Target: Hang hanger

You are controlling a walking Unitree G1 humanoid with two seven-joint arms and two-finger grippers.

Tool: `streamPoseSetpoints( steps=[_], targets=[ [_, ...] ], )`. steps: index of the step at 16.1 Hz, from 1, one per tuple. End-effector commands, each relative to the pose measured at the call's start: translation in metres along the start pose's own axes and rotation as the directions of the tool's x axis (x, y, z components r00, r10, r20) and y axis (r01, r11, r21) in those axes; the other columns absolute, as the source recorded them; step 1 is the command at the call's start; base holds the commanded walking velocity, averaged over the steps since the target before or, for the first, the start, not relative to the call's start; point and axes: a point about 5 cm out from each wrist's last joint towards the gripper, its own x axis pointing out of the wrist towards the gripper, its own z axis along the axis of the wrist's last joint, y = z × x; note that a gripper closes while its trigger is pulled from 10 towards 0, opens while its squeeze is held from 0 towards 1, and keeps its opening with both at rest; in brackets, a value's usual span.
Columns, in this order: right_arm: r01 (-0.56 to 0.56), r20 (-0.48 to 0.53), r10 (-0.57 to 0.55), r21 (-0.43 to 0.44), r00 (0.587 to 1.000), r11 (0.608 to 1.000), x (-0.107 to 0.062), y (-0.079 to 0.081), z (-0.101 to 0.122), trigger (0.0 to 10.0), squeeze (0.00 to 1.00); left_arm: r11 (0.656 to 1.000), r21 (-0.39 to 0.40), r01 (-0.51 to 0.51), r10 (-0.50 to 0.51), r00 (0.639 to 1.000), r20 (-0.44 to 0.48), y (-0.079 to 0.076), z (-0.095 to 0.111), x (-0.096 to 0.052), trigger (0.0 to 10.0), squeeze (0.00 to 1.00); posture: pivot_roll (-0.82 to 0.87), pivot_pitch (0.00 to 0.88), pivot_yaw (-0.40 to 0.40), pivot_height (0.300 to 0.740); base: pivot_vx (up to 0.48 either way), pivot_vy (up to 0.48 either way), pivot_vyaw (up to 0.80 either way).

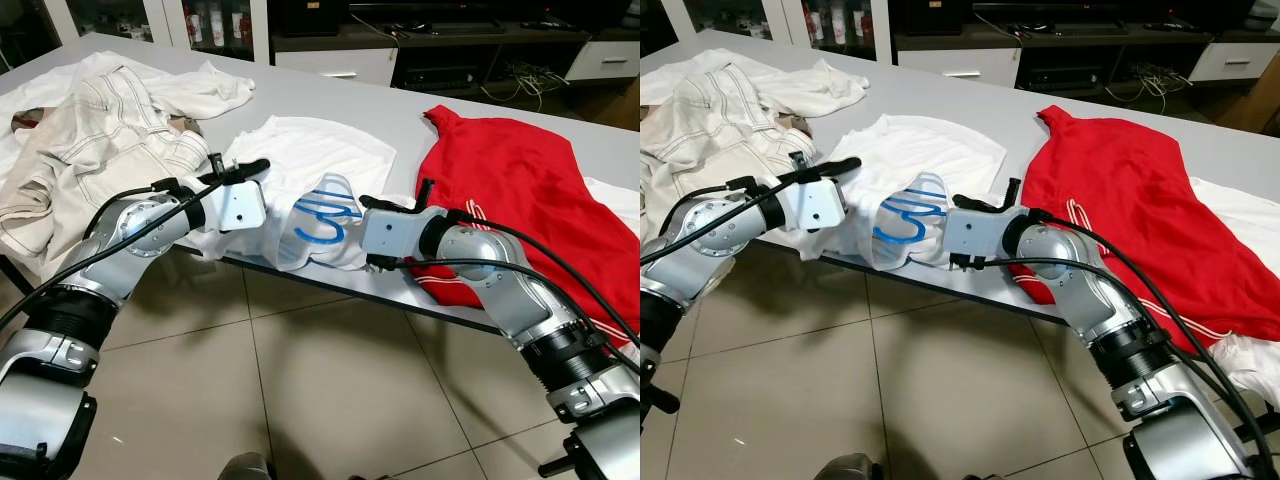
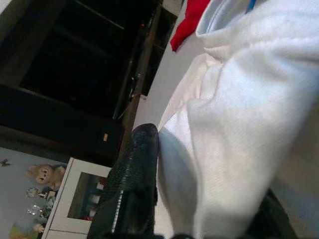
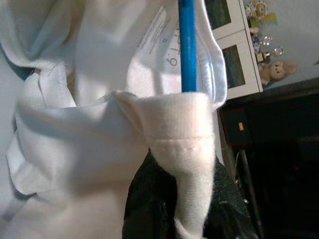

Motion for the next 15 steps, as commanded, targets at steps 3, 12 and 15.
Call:
streamPoseSetpoints(
  steps=[3,12,15],
  targets=[
    [0.026,-0.044,-0.023,0.083,0.999,0.996,-0.002,0.001,-0.012,0.0,0.00,0.996,0.021,-0.087,0.086,0.994,0.073,0.013,0.008,-0.002,10.0,0.00,0.14,0.015,-0.041,0.740,0.000,0.000,0.00],
    [0.163,-0.109,-0.138,0.273,0.984,0.948,0.000,-0.009,-0.023,0.0,0.00,0.941,-0.083,-0.329,0.333,0.941,0.049,0.026,-0.009,-0.037,10.0,0.00,0.15,0.014,-0.044,0.740,0.000,0.000,0.00],
    [0.217,-0.101,-0.193,0.415,0.976,0.884,0.001,-0.013,-0.021,0.0,0.00,0.786,-0.395,-0.476,0.534,0.845,0.044,0.030,-0.003,-0.048,10.0,0.00,0.16,0.013,-0.050,0.740,0.000,0.000,0.00]
  ],
)
